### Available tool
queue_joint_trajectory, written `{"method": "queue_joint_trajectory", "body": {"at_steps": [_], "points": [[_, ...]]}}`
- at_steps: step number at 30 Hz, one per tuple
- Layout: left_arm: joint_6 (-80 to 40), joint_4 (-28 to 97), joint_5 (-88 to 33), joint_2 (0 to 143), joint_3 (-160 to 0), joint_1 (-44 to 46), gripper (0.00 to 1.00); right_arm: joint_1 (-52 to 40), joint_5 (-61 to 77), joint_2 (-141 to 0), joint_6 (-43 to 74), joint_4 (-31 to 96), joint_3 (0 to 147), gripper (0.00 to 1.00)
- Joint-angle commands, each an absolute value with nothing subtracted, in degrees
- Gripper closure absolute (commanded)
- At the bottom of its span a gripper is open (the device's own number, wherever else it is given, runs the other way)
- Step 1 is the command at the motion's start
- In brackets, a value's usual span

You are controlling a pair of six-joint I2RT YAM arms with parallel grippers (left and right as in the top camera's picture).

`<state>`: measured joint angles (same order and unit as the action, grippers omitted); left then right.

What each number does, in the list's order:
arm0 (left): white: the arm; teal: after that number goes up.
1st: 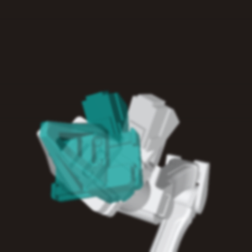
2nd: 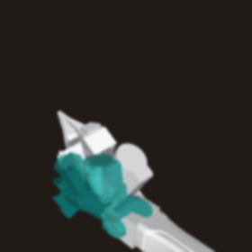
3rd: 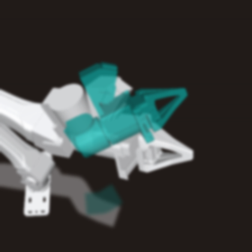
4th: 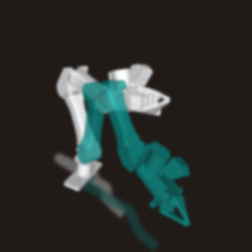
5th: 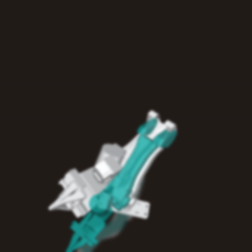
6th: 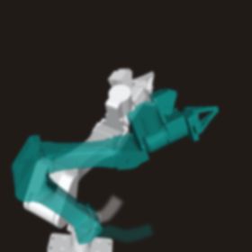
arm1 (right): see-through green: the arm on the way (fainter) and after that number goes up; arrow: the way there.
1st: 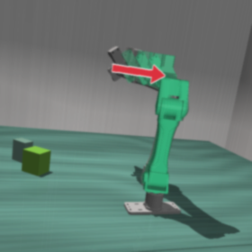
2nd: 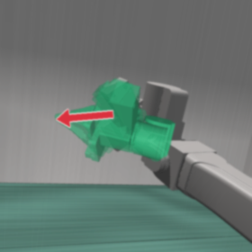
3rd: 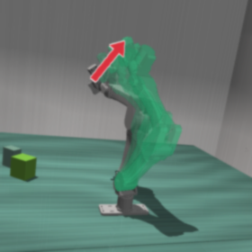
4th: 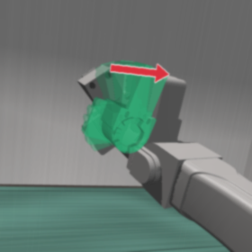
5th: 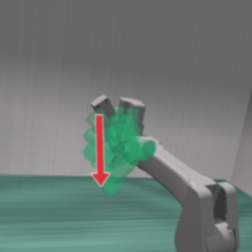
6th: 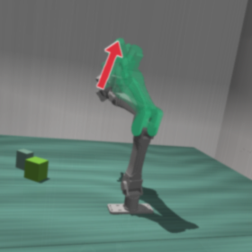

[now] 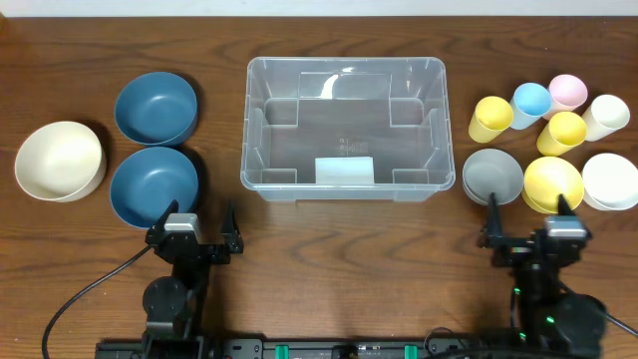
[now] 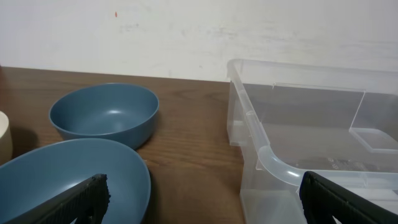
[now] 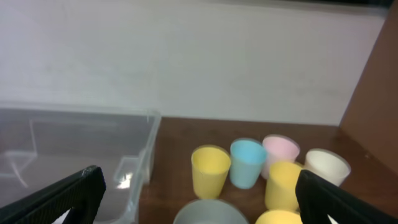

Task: Pack container
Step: 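Move the right gripper toward the grey bowl on the right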

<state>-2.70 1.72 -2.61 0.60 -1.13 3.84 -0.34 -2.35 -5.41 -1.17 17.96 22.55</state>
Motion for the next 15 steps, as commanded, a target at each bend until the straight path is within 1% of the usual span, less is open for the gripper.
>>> {"method": "queue_joint_trajectory", "body": {"at_steps": [1,5,8,12,15], "points": [[-1.7,4.0,-1.5,0.6,-0.2,3.6,0.02,-0.8,-3.2,-12.2,-0.1,22.5,31.8,0.01],[-1.7,4.0,-1.5,0.6,-0.2,3.6,0.02,-0.4,-3.2,-23.4,2.9,30.1,44.2,0.01],[-1.7,4.1,-1.5,0.6,-0.2,3.6,0.02,0.3,-2.1,-33.1,3.2,39.2,54.8,0.01],[-1.7,4.0,-1.5,0.6,-0.2,3.6,0.02,0.8,-2.1,-45.7,-2.9,52.7,68.6,0.01],[-1.7,4.0,-1.5,0.6,-0.2,3.6,0.02,0.8,-0.2,-51.8,-5.2,59.1,74.8,0.01]]}}
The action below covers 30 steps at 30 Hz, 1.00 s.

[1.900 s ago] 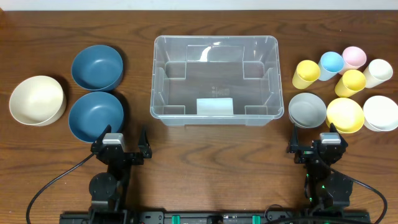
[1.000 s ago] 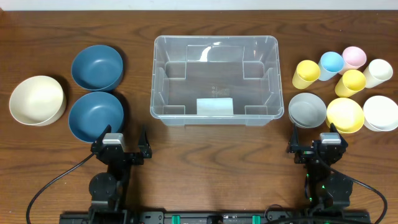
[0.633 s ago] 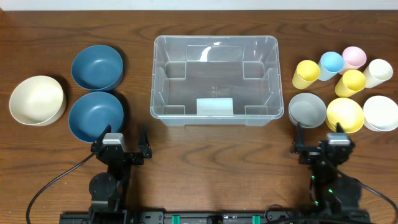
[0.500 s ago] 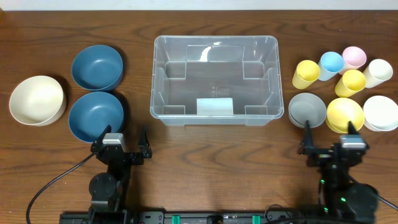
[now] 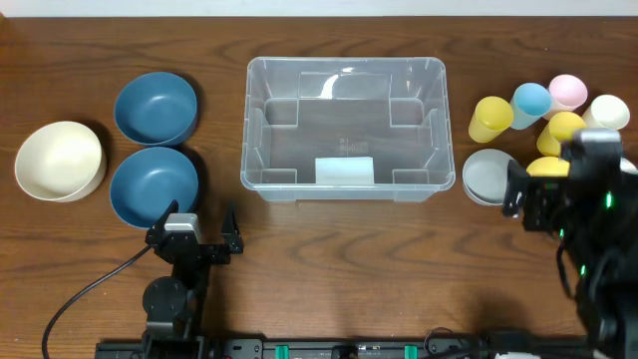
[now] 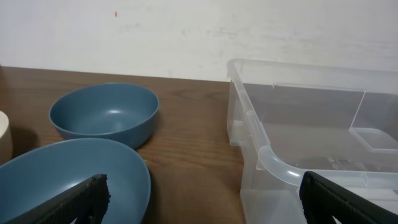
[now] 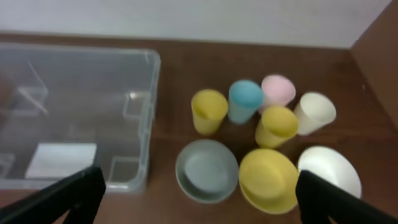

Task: Pack container
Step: 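Move the right gripper toward the grey bowl on the right, then lower the right gripper and grasp the grey bowl's rim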

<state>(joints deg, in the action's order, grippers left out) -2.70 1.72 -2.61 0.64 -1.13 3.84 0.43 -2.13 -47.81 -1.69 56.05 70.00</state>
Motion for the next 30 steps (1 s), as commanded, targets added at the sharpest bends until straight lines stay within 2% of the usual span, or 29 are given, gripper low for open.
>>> {"method": "queue_joint_trajectory", "body": {"at_steps": [1,7,19,21,22,23,28,30], "points": [[-1.7,4.0,-1.5,0.6,-0.2,3.6,0.02,0.8,0.5,-52.7,-5.2,60.4,75.6,0.01],[-1.7,4.1,-1.5,0.6,-0.2,3.6,0.02,0.8,9.7,-56.1,-5.2,66.1,76.4,0.01],[-1.7,4.0,-1.5,0.6,-0.2,3.6,0.02,0.8,23.6,-56.0,-5.3,68.7,76.4,0.01],[-1.7,4.0,-1.5,0.6,-0.2,3.6,0.02,0.8,21.8,-56.1,-4.5,69.1,76.4,0.10],[-1.7,4.0,-1.5,0.6,-0.2,3.6,0.02,0.8,19.6,-56.2,-1.8,69.4,76.4,0.11],[-1.7,4.0,-1.5,0.6,-0.2,3.6,0.02,0.8,15.9,-56.3,2.3,69.8,76.4,0.09],[-1.7,4.0,-1.5,0.6,-0.2,3.6,0.02,0.8,-8.5,-56.7,29.5,73.8,75.9,0.07],[-1.7,4.0,-1.5,0.6,-0.2,3.6,0.02,0.8,-12.8,-56.9,35.4,74.7,75.5,0.06]]}}
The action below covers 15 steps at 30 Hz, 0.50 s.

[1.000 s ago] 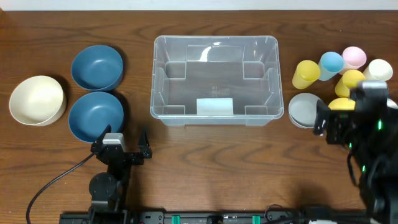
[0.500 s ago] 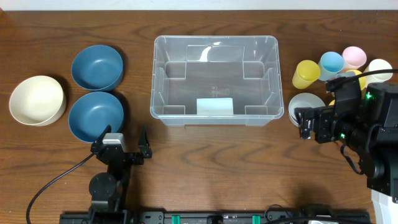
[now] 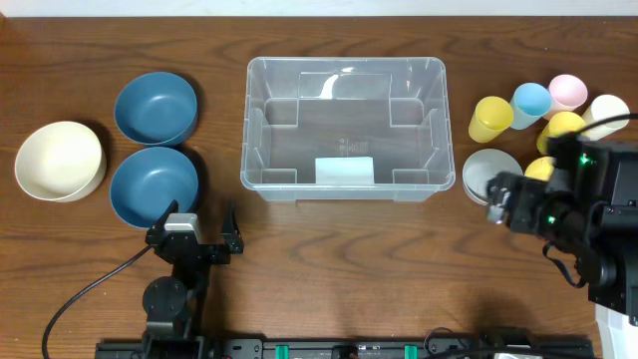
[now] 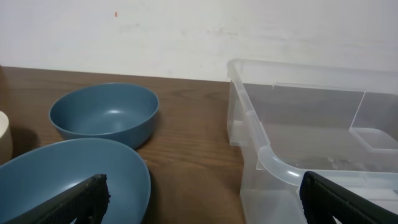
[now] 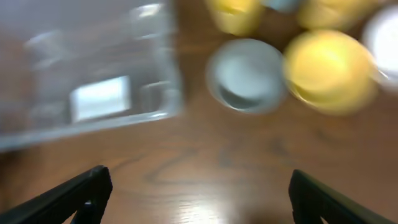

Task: Pack container
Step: 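Lower the right gripper and grasp the grey bowl's rim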

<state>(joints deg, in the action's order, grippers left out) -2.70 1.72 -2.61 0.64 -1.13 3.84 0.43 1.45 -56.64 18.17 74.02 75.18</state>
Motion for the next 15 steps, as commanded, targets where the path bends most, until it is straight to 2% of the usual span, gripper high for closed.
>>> {"method": "queue_joint_trajectory", "body": {"at_steps": [1,8,15], "points": [[-1.7,4.0,-1.5,0.6,-0.2,3.6,0.02,0.8,-14.0,-57.1,37.3,74.7,75.2,0.05],[-1.7,4.0,-1.5,0.6,-0.2,3.6,0.02,1.0,-18.7,-60.7,49.3,70.3,67.8,0.05],[-1.7,4.0,-1.5,0.6,-0.2,3.6,0.02,2.3,-18.4,-66.1,56.0,58.6,54.8,0.11]]}}
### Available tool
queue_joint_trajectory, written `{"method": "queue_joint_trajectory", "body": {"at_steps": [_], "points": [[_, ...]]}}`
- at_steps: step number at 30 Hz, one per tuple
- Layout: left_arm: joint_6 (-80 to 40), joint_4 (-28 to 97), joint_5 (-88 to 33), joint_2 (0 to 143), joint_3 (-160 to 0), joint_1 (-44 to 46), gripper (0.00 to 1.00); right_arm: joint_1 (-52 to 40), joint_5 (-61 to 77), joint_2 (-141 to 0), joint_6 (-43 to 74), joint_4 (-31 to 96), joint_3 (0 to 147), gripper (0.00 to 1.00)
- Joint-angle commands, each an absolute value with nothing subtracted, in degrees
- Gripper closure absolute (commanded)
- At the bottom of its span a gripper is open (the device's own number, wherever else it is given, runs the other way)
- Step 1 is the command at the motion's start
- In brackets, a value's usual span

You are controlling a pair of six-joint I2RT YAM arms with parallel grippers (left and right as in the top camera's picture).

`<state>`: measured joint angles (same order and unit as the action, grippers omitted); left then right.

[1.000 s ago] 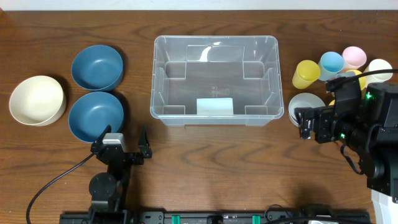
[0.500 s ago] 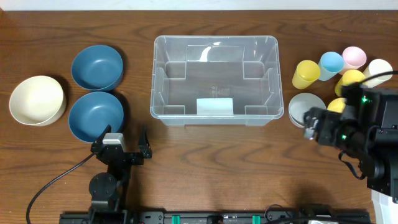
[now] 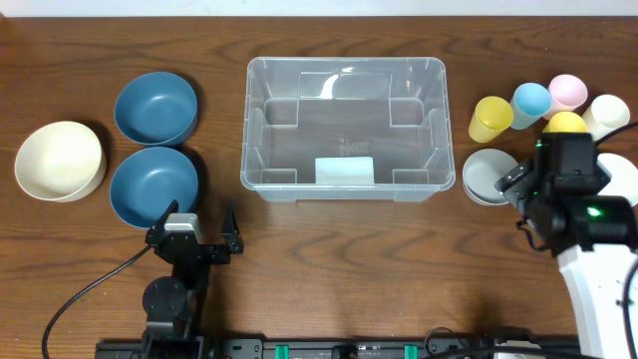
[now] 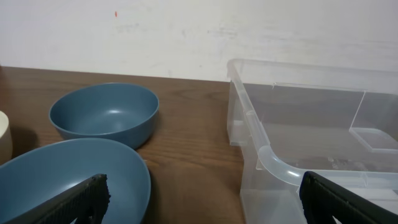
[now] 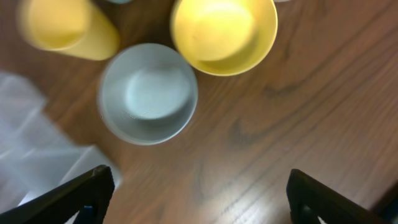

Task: Pack container
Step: 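Lower the right gripper and grasp the grey bowl's rim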

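The clear plastic container (image 3: 344,125) stands empty mid-table; one corner (image 5: 25,130) shows in the right wrist view. My right gripper (image 5: 199,199) hangs open and empty, pointing down, just in front of the grey bowl (image 5: 148,93) and yellow bowl (image 5: 224,31). In the overhead view the right gripper (image 3: 543,184) and its arm hide the yellow bowl, with the grey bowl (image 3: 485,177) beside them. My left gripper (image 4: 205,202) rests open at the front edge, between the near blue bowl (image 4: 68,180) and the container (image 4: 311,143).
A second blue bowl (image 3: 155,107) and a cream bowl (image 3: 60,160) lie at the left. Yellow (image 3: 490,118), blue (image 3: 530,100), pink (image 3: 568,90) and white (image 3: 606,112) cups stand at the back right, with a white bowl (image 3: 623,179) near the right edge.
My right gripper has shifted towards the bowls. The grey and yellow bowls now fill more of its view, and only a corner of the container is left. The left arm is unchanged.
Both arms first rested at the front edge, the right wrist looking level at the cups. Then the right arm was raised and looking down on the container, cups and bowls. It has since closed in on the grey and yellow bowls. No object has moved.
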<state>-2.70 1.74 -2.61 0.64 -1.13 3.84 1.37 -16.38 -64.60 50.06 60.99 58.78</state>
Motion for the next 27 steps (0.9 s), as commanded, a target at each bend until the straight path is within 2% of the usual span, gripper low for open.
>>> {"method": "queue_joint_trajectory", "body": {"at_steps": [1,10,16,23,27], "points": [[-1.7,4.0,-1.5,0.6,-0.2,3.6,0.02,2.4,-18.4,-66.9,56.4,56.7,53.2,0.11],[-1.7,4.0,-1.5,0.6,-0.2,3.6,0.02,2.8,-18.4,-73.7,56.3,38.9,42.4,0.13],[-1.7,4.0,-1.5,0.6,-0.2,3.6,0.02,2.8,-18.0,-78.4,56.1,29.3,38.6,0.18],[-1.7,4.0,-1.5,0.6,-0.2,3.6,0.02,2.8,-18.0,-82.8,54.8,25.1,37.8,0.41],[-1.7,4.0,-1.5,0.6,-0.2,3.6,0.02,2.8,-18.0,-84.3,54.6,24.4,37.8,0.64]]}}
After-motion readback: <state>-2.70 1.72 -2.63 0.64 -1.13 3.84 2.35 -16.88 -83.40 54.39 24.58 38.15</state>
